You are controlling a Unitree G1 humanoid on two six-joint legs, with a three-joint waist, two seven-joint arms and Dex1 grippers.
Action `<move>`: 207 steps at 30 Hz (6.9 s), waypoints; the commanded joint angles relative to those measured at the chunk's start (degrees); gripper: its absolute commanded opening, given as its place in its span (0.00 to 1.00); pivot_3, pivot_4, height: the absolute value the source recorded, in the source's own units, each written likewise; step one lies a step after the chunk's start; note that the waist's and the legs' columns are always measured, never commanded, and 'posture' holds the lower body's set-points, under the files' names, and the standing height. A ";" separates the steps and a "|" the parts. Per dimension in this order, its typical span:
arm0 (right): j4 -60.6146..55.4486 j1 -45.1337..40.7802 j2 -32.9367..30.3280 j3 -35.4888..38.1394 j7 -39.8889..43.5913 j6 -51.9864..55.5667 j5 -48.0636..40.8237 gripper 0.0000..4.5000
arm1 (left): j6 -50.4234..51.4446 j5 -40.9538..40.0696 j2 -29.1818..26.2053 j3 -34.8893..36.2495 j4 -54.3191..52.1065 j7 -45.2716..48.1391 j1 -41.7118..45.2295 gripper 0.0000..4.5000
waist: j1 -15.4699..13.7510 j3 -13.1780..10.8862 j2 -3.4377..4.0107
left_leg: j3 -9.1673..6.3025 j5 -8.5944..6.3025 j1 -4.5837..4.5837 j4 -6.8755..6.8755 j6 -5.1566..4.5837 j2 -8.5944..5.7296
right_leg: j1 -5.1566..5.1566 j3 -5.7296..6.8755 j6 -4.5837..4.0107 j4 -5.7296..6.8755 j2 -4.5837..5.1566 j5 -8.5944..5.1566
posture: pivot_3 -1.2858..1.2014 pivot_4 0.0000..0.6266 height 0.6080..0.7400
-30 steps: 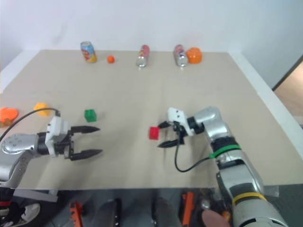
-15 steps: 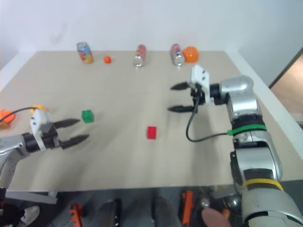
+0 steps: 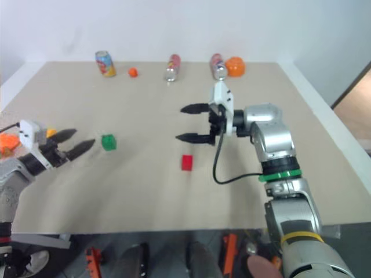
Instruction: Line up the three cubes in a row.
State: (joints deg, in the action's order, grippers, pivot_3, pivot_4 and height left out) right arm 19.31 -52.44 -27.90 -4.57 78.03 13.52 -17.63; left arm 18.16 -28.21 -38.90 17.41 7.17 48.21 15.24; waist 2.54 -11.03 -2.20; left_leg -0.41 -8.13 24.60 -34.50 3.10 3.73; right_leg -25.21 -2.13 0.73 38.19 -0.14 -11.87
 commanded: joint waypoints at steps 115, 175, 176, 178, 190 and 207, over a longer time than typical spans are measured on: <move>-8.14 0.96 -0.77 -0.98 -4.53 2.21 -1.56 1.00 | -18.65 19.15 2.25 -12.04 54.15 21.93 36.87 0.96 | 0.15 0.04 -0.06 | 0.00 0.09 0.06 -0.04 -0.11 0.01 | -0.12 -0.36 0.02 0.01 -0.29 0.25 | 0.52 0.24 1.00; -18.90 17.47 -19.28 0.36 4.21 8.49 -6.95 1.00 | -32.72 21.41 13.42 -26.07 42.81 38.82 35.90 0.29 | 0.22 0.03 -0.05 | 0.15 0.07 0.23 -0.89 -0.17 -0.07 | -0.07 -0.99 -0.02 -0.02 -0.42 0.25 | 0.52 0.24 1.00; -18.25 17.23 -19.05 0.19 4.17 8.22 -6.60 1.00 | -33.15 21.64 13.68 -26.23 43.26 39.07 36.15 0.29 | 0.22 0.03 -0.05 | 0.13 0.05 0.24 -0.88 -0.21 -0.07 | -0.08 -0.98 -0.01 -0.02 -0.45 0.25 | 0.52 0.24 1.00; -17.76 16.99 -18.75 0.08 4.16 7.95 -6.28 1.00 | -33.82 21.99 13.77 -26.39 43.95 39.39 36.26 0.29 | 0.22 0.03 -0.05 | 0.13 -0.06 0.24 -0.88 -0.39 -0.07 | -0.08 -1.01 0.00 -0.01 -0.48 0.26 | 0.52 0.24 1.00; -18.42 16.37 -17.50 0.68 3.45 8.81 -6.98 1.00 | -36.88 25.06 13.94 -26.96 49.30 38.00 37.32 0.29 | 0.20 0.03 -0.05 | 0.12 -0.25 0.27 -0.88 -0.54 -0.08 | -0.09 -1.09 0.05 -0.01 -0.52 0.26 | 0.52 0.24 1.00; -17.74 15.64 -16.98 0.60 2.68 8.47 -6.71 1.00 | -32.06 26.41 14.46 -26.65 49.61 38.51 38.59 0.83 | 0.18 0.04 -0.04 | 0.12 -0.24 0.30 -0.99 -0.55 -0.13 | -0.06 -1.18 0.09 -0.01 -0.52 0.29 | 0.52 0.24 1.00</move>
State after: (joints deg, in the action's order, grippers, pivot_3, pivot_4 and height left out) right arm 2.15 -34.98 -44.87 -4.79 80.79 22.43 -23.98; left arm -14.95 -1.77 -24.06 -9.50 57.38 87.09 53.02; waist 2.72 -10.99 -2.24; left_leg -0.29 -8.37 24.91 -35.49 2.55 3.59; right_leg -25.27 -3.31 0.82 38.18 -0.67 -11.59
